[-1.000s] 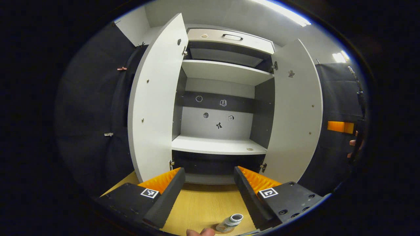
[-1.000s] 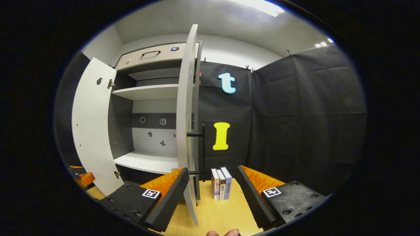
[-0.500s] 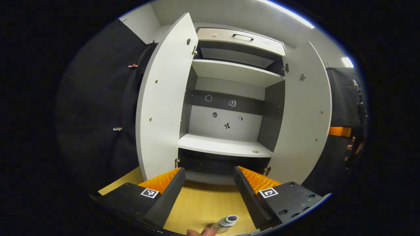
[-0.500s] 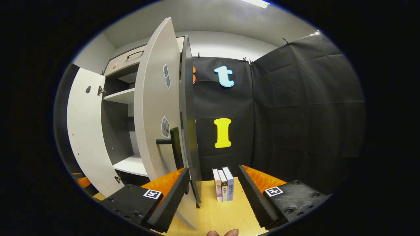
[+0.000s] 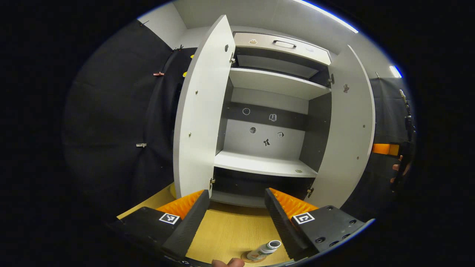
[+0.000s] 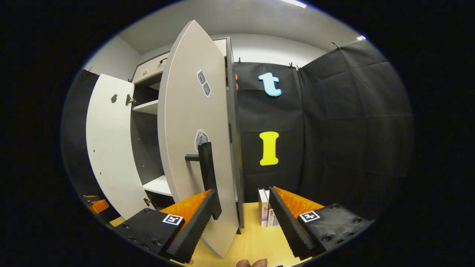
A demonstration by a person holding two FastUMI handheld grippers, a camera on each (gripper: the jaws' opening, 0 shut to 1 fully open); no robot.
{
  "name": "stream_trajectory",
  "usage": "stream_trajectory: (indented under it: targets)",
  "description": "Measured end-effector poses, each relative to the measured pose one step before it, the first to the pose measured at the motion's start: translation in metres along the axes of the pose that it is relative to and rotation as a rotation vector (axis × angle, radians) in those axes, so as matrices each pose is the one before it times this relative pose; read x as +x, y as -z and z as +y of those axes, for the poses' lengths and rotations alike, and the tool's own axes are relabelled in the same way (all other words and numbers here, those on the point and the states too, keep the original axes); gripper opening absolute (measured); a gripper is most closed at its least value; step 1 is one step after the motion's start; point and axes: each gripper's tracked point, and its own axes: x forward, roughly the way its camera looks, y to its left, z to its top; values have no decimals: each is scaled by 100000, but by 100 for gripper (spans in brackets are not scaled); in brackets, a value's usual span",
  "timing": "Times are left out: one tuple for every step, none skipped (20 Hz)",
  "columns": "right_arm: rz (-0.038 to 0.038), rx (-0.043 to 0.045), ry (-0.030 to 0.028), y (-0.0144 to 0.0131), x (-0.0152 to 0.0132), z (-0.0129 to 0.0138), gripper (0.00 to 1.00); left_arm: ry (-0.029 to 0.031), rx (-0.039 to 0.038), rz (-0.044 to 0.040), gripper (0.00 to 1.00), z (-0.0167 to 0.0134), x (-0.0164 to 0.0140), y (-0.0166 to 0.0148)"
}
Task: Grasp the bottle in the cabinet with the left hand and place it on the coaster, then close the right door with the right hand and the left door with the left hand.
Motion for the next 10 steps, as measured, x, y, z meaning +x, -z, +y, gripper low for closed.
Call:
stream_trajectory:
  targets:
    - [343, 47, -2182, 143, 130, 1371, 98, 88, -448, -39, 95, 365, -55, -131]
    - [100, -193, -1649, 110, 215, 1196, 98, 43, -274, 13, 95, 336, 144, -6]
    - [-79, -230, -1075, 117, 353, 921, 98, 87, -297, -236, 95, 374, 37, -116]
    - [-241, 283, -1036, 107, 379, 1120, 98, 236, -248, -175, 95, 373, 105, -33]
    - [173, 724, -822, 210, 416, 956, 98, -132, -51, -190, 95, 429, 39, -171]
    - [300, 1060, -702, 164, 405, 882, 98, 1, 49, -123, 95, 407, 140, -93]
    - [193, 964, -544, 103, 400, 828, 98, 15, 113, -29, 95, 376, 69, -189]
    - [-484, 651, -708, -76, 346, 813, 98, 48, 327, 146, 95, -14, 457, -166]
    - [-414, 774, -925, -42, 354, 850, 98, 89, 268, -55, 95, 236, 57, -307]
    - [-189, 650, -1006, 30, 377, 891, 98, 16, 206, 172, 95, 244, 66, -213]
